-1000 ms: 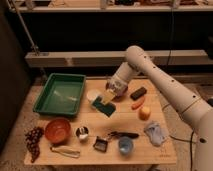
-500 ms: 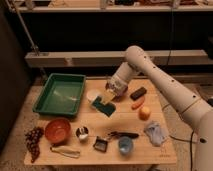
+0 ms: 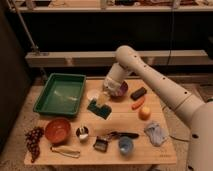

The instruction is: Place sponge in metal cup

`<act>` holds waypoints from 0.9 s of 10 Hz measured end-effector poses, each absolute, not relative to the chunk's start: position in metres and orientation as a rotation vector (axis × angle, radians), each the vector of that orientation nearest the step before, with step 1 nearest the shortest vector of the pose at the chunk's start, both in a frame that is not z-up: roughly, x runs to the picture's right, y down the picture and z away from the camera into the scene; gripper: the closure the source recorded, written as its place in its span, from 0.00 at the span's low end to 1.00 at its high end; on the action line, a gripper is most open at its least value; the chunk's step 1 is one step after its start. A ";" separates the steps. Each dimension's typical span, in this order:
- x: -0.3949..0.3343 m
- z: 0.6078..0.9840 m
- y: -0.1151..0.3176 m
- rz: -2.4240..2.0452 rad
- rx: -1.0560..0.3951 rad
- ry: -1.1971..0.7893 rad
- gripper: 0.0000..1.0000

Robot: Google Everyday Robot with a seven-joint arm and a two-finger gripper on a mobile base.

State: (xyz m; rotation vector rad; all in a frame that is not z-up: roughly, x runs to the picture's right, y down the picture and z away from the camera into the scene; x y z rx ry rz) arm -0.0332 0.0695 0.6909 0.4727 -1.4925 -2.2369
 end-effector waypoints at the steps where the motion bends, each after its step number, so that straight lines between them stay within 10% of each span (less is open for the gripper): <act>1: -0.041 0.687 0.075 -2.270 0.458 -1.501 1.00; 9: -0.122 0.672 0.131 -2.561 0.273 -1.531 1.00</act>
